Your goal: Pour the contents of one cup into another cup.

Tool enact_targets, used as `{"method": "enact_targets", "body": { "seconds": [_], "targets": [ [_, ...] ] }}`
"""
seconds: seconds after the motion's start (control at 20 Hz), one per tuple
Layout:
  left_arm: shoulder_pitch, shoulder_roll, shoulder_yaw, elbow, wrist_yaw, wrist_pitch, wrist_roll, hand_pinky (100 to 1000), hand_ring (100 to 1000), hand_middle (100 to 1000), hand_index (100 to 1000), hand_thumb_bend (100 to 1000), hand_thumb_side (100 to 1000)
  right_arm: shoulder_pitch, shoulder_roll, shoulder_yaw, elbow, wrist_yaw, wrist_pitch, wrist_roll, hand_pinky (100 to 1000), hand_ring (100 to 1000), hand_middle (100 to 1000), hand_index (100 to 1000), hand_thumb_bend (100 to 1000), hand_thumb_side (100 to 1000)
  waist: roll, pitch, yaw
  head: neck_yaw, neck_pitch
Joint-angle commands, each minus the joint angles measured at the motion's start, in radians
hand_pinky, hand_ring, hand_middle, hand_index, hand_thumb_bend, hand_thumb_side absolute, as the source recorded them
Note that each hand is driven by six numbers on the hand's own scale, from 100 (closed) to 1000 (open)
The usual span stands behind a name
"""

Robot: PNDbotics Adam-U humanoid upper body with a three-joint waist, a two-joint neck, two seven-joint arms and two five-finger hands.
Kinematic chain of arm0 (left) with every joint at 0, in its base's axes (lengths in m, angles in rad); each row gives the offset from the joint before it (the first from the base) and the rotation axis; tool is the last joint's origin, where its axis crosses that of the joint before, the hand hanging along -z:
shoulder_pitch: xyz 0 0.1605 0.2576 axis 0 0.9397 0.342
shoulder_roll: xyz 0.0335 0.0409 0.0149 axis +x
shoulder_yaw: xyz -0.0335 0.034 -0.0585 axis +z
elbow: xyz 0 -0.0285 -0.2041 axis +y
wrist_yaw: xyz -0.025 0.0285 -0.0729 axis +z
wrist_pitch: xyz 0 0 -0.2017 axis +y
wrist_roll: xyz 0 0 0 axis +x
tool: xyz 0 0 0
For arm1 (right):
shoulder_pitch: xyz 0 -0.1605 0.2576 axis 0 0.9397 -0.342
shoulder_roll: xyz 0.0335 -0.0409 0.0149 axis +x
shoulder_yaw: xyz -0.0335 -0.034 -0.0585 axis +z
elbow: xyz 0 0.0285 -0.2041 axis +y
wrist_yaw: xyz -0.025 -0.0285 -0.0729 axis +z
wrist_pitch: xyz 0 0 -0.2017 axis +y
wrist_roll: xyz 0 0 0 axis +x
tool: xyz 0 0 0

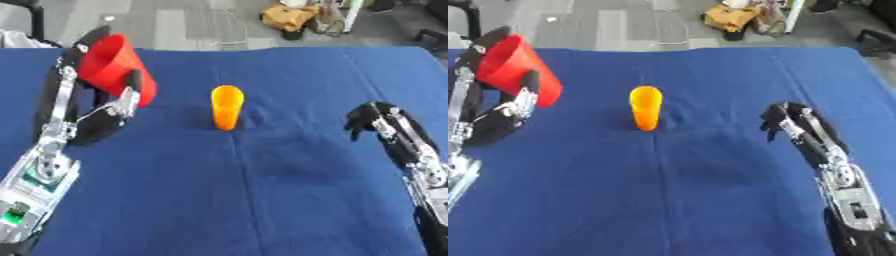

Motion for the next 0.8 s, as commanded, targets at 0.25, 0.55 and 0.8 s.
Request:
{"method": "enact_targets", "body": {
  "seconds": [0.25, 0.55, 0.8],
  "targets": [
    [0.026, 0.088, 0.025, -0.173, -0.062, -0.001, -0.14, 171, 248, 515, 944, 100, 264, -0.088, -0.085, 0.031, 0.127, 0.059, -0.076, -0.018, 363, 608, 427, 762, 495, 689, 0.012, -0.027, 0.034, -0.028, 0.009],
    [0.025, 0.091, 0.013, -0.178, -0.065, -0.077, -0.19, 171, 248, 520, 946, 100, 239, -0.146, -0.107, 0.056, 0.208, 0.108, -0.135, -0.044, 430, 724, 544, 875, 606, 619, 0.021, -0.029, 0.077, -0.056, 0.008],
    [0.017, 0.072, -0.007, -0.178, -0.051, -0.115, -0.218, 170, 247, 520, 947, 100, 257, -0.191, -0.117, 0.067, 0.276, 0.152, -0.176, -0.069, 453, 746, 574, 889, 626, 607, 0.026, -0.025, 0.116, -0.076, 0.004]
  ]
}}
